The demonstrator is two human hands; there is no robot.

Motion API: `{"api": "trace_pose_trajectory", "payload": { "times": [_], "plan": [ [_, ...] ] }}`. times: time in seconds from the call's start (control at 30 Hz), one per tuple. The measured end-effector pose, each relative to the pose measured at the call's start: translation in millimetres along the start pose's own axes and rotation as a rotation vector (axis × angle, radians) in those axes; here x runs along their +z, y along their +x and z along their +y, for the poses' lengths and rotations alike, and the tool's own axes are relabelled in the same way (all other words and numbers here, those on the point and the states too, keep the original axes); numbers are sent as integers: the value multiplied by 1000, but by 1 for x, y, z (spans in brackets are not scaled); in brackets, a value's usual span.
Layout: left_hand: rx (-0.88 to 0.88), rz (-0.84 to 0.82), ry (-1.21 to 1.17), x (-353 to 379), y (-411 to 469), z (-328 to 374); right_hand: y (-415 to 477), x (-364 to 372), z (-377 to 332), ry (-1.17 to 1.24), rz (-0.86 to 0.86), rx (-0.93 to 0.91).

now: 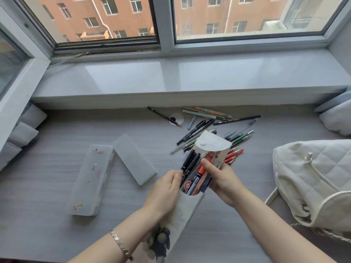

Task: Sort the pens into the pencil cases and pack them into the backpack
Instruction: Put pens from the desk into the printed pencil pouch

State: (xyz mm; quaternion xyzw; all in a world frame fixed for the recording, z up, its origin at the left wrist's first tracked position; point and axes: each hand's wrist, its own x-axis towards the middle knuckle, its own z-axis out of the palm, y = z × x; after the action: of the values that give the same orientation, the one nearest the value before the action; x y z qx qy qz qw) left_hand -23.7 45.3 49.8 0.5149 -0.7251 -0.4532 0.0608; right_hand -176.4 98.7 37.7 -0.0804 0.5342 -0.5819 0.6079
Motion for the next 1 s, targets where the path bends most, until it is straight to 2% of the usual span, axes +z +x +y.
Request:
{"api": "trace_pose_trajectory", "payload": {
  "times": [0.23,0.3,0.37,0.5,0.73,0.87,0.93,1.0],
  "plan": [
    [17,-136,361,-10,-3,3,11,-4,-3,127,300,-105],
    [34,-168,546,-9,-8,-10,11,-11,-9,207,359,-115],
    [-12,-193,623,-8,-14,-23,9,-17,-13,265,379,-127],
    [-117,-89,447,-12,-18,-37,4,-21,-9,306,367,-168],
    [-25,33,417,-9,-16,-20,-3,-12,3,362,337,-262],
    [0,89,391,-8,-14,-18,-12,-12,-8,273,199,-305],
    [14,109,423,-9,-13,-18,-11,-16,-16,249,249,-367],
    [14,114,469,-10,-14,-13,-4,-19,-20,244,403,-381]
  ]
}}
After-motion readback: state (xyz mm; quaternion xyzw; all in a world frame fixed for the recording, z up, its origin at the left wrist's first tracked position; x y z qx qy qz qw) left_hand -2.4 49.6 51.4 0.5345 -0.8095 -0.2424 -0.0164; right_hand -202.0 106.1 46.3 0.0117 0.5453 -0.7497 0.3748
